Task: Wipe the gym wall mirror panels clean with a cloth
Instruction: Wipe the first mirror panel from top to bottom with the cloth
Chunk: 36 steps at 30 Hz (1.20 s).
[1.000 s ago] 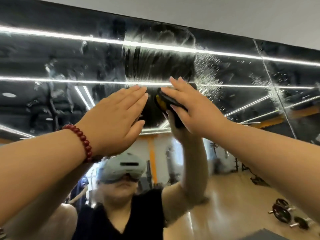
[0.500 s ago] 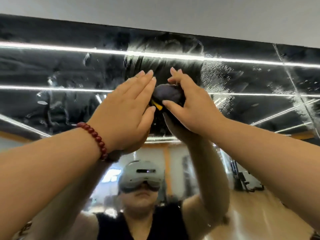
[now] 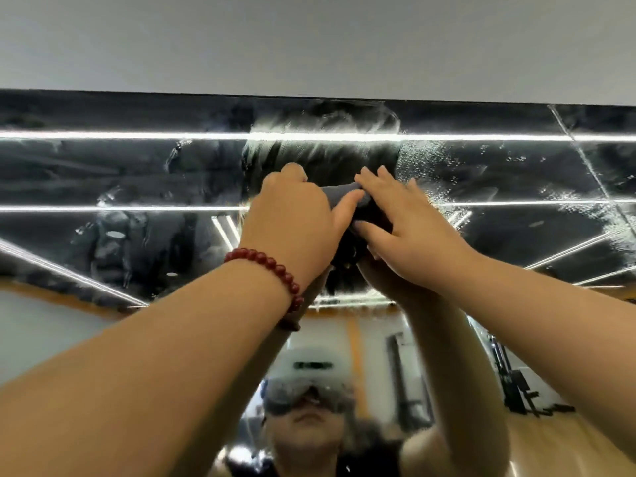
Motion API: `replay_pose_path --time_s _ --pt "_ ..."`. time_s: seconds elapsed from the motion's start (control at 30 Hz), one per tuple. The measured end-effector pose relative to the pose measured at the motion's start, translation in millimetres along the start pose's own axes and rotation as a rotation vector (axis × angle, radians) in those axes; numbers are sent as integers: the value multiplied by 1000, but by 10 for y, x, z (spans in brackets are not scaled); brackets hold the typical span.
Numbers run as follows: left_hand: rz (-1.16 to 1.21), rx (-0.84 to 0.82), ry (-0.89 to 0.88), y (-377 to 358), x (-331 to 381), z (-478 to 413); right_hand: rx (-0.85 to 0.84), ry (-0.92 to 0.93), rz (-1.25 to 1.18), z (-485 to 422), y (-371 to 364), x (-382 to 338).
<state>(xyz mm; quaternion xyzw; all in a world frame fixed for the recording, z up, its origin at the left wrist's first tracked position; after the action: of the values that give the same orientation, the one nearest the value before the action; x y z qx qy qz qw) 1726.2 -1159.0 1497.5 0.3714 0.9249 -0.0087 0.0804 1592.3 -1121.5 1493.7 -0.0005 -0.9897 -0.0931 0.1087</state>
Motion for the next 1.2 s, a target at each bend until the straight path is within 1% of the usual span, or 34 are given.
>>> replay_pose_path --time_s 0.07,0.17,0.23,0.3,0.33,0.43,0.53,0.6,0.67,0.77,0.83,0.9,0.97,1.0,1.03,1.13,1.17,1.2 --pt "26 -4 -20 -66 70 -8 -4 -4 -63 25 40 61" --pt "7 -116 -151 -201 111 -3 26 -48 -171 15 139 174" --pt "-5 -213 -188 -237 93 0 28 -71 -153 -58 188 249" --pt "-13 -308 -177 -266 96 18 34 -54 -87 -160 256 290" --pt "-60 -331 -179 -294 119 31 49 -40 -68 -220 300 304" --pt "-225 -316 -192 -405 136 -67 67 -28 -24 -391 391 382" --pt "-228 -282 -90 -324 -76 -460 30 1 136 -479 345 493" --pt "-222 -233 -74 -253 -137 -648 3 15 221 -483 284 540" --pt "-210 -232 -162 -295 26 -607 9 14 211 -481 276 568" --pt "-222 -307 -333 -437 294 -309 34 -2 117 -466 343 597" --pt "-235 -295 -367 -392 207 -357 19 -32 48 -447 400 643" --pt "-231 -267 -279 -270 -40 -675 -2 -51 6 -442 461 673" --pt "-228 -252 -154 -158 -221 -1000 -4 -33 65 -491 519 675" --pt "-234 -245 -137 -156 -188 -1090 14 -25 106 -534 553 682" --pt "-243 -250 -164 -194 -65 -1111 39 -27 139 -578 587 695" --pt "-255 -312 -403 -423 359 -934 98 -73 143 -676 632 784" --pt "-258 -306 -450 -445 337 -930 91 -88 131 -688 611 826" --pt "-245 -275 -444 -397 218 -1007 66 -87 137 -694 570 852"
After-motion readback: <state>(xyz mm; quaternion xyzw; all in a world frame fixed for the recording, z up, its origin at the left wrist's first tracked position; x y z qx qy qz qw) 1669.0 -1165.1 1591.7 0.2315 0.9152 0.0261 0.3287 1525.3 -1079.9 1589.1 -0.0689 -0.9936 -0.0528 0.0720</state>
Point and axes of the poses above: each hand's wrist, its own z-axis away from the middle knuckle, its own y-axis out of the back of the hand, x = y × z, the point moved 6 cm from there along -z, towards the middle knuckle, and after that the axes turned 3 degrees about z, right-handed, at the moved point
